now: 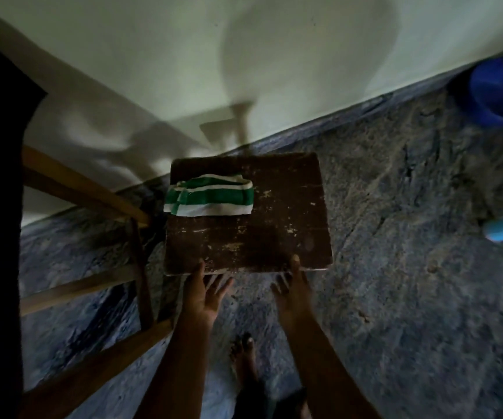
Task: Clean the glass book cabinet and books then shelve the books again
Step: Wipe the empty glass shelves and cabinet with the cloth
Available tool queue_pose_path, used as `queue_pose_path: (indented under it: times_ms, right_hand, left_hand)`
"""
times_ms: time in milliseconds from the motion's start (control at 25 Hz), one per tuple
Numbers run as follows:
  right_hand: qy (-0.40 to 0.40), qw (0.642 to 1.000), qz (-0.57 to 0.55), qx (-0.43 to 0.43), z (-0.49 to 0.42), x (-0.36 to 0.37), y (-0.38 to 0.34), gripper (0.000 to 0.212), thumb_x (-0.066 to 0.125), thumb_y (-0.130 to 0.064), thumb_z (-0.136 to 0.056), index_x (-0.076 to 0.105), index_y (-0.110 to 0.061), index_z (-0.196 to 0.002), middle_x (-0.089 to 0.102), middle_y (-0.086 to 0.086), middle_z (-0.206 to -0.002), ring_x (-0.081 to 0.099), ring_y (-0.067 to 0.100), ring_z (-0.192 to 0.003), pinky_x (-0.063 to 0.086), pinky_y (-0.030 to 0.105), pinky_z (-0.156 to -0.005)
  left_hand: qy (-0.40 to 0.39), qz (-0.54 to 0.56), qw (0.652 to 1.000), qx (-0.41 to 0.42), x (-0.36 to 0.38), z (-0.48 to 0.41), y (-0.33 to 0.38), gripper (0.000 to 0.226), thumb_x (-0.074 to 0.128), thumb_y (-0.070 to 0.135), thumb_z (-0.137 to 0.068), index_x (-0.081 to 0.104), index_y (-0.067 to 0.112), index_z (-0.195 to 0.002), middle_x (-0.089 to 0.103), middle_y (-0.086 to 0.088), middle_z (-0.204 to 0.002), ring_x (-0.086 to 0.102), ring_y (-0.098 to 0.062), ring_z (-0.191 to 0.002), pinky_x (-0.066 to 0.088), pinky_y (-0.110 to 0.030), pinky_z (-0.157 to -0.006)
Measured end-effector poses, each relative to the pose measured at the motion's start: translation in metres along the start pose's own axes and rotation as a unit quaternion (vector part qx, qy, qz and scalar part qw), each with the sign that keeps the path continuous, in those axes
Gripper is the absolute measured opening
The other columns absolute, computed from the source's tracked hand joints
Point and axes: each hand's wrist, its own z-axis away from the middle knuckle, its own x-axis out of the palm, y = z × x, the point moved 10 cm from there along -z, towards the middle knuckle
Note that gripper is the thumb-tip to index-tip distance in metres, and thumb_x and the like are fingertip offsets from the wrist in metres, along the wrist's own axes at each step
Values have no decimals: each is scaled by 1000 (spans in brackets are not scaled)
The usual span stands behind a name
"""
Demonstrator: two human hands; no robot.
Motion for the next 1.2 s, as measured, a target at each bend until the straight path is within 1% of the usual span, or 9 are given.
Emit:
queue_pose_path:
  times_ms: [120,240,440,600,720,880,960,1080,1200]
  right_hand:
    - [-7,995,-97,3,-14,38,8,63,73,-24,-77,45,-20,-133,55,6,-130,57,27,-111,55,44,-78]
    - [-9,996,-85,-28,-23,55,-1,60,74,-19,-76,49,-17,-130,57,6,-128,59,26,-108,58,41,-71]
    - [-27,997,-21,-65,-56,94,-51,60,73,-19,-78,46,-18,-131,54,0,-122,55,26,-111,55,44,-76]
    - [-19,998,52,-38,-59,89,-69,60,75,-23,-76,49,-10,-128,56,11,-126,58,31,-108,55,48,-81]
    - [-59,996,62,16,-49,76,-67,48,66,-9,-84,49,-2,-128,55,16,-127,58,30,-104,58,40,-67]
    - [-27,988,153,20,-48,53,-65,70,85,-22,-58,55,-5,-120,54,14,-132,56,29,-113,49,46,-93]
    - [-44,984,169,27,-51,49,-62,59,83,-19,-64,57,-5,-116,55,10,-129,60,27,-104,54,39,-83]
    - [-55,982,173,59,-46,37,-63,35,64,-6,-85,54,-3,-119,58,14,-119,62,19,-78,54,24,-49]
    - [-85,956,248,130,-23,30,-67,25,63,-20,-87,59,-3,-105,65,12,-95,66,14,-69,56,22,-54]
  left_hand:
    - [-37,25,999,28,9,-13,4,17,56,21,-92,52,14,-107,57,-16,-117,45,-35,-121,36,-54,-95]
    - [-89,42,994,57,29,-17,19,74,89,21,-55,51,14,-119,61,-11,-110,55,-32,-105,39,-56,-92]
    - [-89,84,991,59,63,-46,37,52,51,12,-92,35,10,-142,46,-19,-139,56,-32,-107,52,-56,-81]
    - [-69,99,991,59,72,-31,14,67,69,16,-81,36,11,-140,47,-17,-138,56,-31,-110,54,-47,-86]
    - [-14,92,995,29,57,-21,-8,47,49,14,-95,36,5,-139,43,-20,-142,52,-31,-114,44,-44,-96]
    - [30,85,996,-13,43,-8,-27,49,47,20,-96,37,1,-140,44,-18,-142,44,-32,-128,39,-44,-99]
    - [38,109,993,-1,38,-3,-34,46,42,19,-99,36,1,-141,41,-19,-143,40,-33,-132,37,-45,-98]
    - [79,143,987,2,32,14,-49,43,42,16,-99,38,-1,-138,41,-22,-143,41,-34,-130,38,-42,-94]
    - [101,144,984,9,35,29,-64,32,40,20,-100,49,5,-127,45,-17,-140,50,-32,-120,37,-40,-97]
